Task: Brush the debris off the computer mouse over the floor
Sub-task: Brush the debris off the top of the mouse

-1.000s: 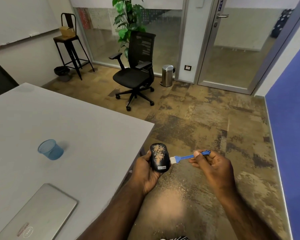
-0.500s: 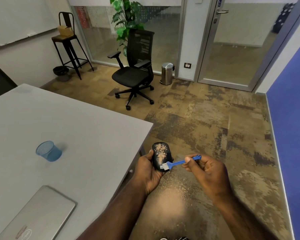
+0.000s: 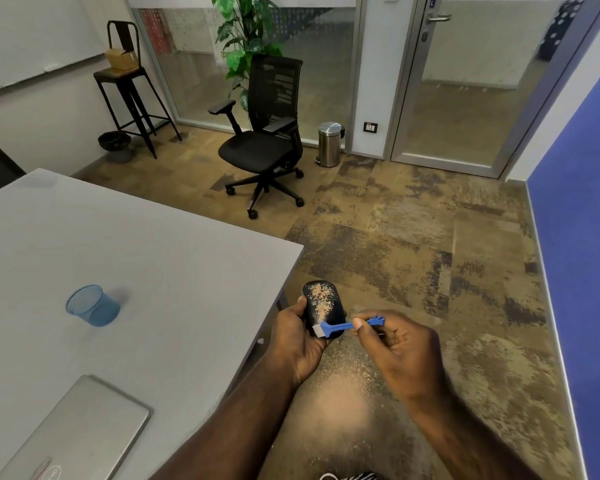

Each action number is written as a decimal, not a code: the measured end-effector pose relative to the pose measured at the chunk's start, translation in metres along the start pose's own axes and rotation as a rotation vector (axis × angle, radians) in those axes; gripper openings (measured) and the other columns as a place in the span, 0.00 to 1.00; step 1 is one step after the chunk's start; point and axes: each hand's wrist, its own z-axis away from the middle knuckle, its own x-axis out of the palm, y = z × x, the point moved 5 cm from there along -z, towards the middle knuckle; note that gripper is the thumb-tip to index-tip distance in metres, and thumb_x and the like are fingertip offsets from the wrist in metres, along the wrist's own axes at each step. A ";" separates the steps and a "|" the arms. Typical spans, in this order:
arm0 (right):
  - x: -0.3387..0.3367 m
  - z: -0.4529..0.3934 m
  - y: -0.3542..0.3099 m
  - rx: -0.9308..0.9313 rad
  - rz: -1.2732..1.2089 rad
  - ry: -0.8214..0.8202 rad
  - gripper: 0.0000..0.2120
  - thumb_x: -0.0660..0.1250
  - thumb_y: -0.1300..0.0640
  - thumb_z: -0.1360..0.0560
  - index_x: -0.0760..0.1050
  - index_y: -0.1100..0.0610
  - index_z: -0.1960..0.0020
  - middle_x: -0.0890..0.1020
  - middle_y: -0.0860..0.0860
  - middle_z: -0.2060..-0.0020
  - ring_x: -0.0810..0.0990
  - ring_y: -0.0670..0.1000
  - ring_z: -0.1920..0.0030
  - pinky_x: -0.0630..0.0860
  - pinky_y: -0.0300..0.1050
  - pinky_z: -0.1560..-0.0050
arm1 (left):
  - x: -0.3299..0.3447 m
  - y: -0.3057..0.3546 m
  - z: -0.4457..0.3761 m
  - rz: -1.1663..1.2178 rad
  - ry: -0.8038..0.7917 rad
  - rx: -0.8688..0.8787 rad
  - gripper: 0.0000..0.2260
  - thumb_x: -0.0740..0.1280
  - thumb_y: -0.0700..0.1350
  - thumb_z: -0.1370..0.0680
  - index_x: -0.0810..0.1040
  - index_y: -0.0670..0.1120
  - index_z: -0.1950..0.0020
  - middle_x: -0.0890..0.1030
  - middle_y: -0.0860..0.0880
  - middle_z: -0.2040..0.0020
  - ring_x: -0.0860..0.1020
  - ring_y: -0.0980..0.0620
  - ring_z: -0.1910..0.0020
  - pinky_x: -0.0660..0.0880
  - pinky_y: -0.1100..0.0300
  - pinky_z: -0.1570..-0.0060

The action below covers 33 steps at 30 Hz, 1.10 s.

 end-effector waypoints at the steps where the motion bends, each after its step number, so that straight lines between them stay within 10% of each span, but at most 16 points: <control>1: 0.002 0.001 -0.001 -0.021 0.034 0.005 0.07 0.73 0.65 0.27 0.85 0.56 0.51 0.82 0.41 0.67 0.79 0.38 0.69 0.71 0.28 0.67 | 0.001 -0.001 0.000 0.001 -0.003 -0.002 0.19 0.51 0.48 0.16 0.76 0.35 0.46 0.80 0.35 0.48 0.79 0.39 0.52 0.82 0.48 0.62; 7: -0.014 -0.002 -0.003 -0.029 0.168 0.135 0.05 0.73 0.66 0.27 0.85 0.60 0.53 0.76 0.37 0.70 0.76 0.35 0.71 0.65 0.23 0.68 | 0.001 -0.003 -0.002 -0.024 0.008 0.002 0.18 0.52 0.47 0.16 0.76 0.37 0.48 0.79 0.36 0.45 0.79 0.40 0.50 0.74 0.44 0.45; 33: -0.050 0.006 0.005 0.051 0.096 0.222 0.07 0.72 0.64 0.26 0.82 0.54 0.52 0.79 0.42 0.70 0.77 0.36 0.72 0.67 0.24 0.70 | -0.010 -0.020 -0.002 -0.020 -0.093 -0.032 0.20 0.53 0.49 0.17 0.71 0.36 0.33 0.79 0.34 0.40 0.81 0.39 0.50 0.75 0.43 0.42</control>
